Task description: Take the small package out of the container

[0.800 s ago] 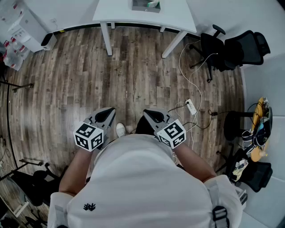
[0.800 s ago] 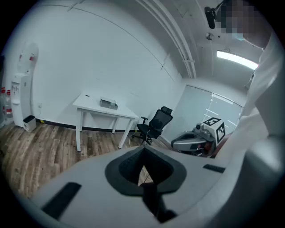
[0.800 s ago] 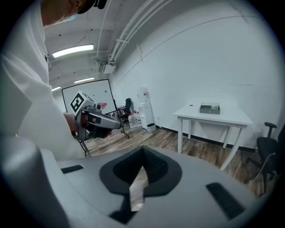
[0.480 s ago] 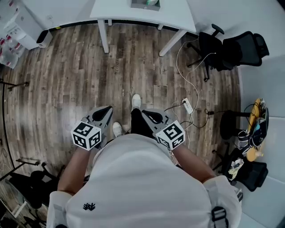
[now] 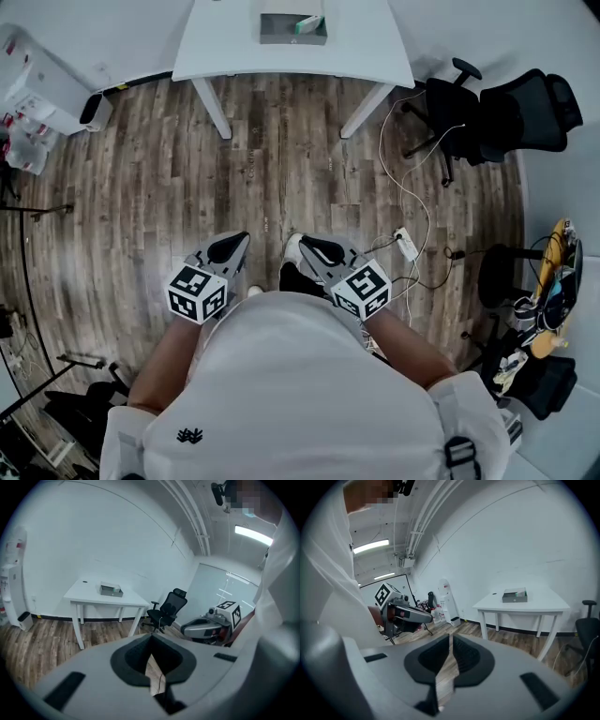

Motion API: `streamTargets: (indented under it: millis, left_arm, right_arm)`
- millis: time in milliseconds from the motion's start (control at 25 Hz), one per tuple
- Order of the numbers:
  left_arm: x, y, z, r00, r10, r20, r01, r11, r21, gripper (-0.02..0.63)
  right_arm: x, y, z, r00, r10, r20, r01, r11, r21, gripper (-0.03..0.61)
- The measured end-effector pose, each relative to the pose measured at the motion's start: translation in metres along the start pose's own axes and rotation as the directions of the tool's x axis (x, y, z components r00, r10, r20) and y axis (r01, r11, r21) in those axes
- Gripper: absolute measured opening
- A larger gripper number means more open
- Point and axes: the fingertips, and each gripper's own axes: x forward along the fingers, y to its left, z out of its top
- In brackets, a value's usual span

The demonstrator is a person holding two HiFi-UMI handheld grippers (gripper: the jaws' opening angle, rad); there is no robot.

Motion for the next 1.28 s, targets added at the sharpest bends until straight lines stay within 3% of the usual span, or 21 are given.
streamTargets:
  millis: [320,680,1280]
  left_arm:
    - [0.075,0.017,0.069,1.0,0.025,-0.004,-0.024,0.997,0.08,0.008]
    - [0.121,0.043,0.104,1.0,-0.016,-0.004,0.016,0.997,0.075,0.008]
    - [0.189,0.171,0.187,0.985,-0.161,-0.054,0.168,0.973,0.158,0.015]
  right_arm:
    - [0.001,-0.084,0.026,1.0,-0.022,0.017,0.022,1.0,0.007,0.012]
    - [0.025,-0.131,0.04,0.999,-0.052,0.004,0.052,0.997,0.057,0.012]
    - [0.102,-0.207,0.124,0.957,-0.29,0.019,0.285,0.95,0.126,0.012]
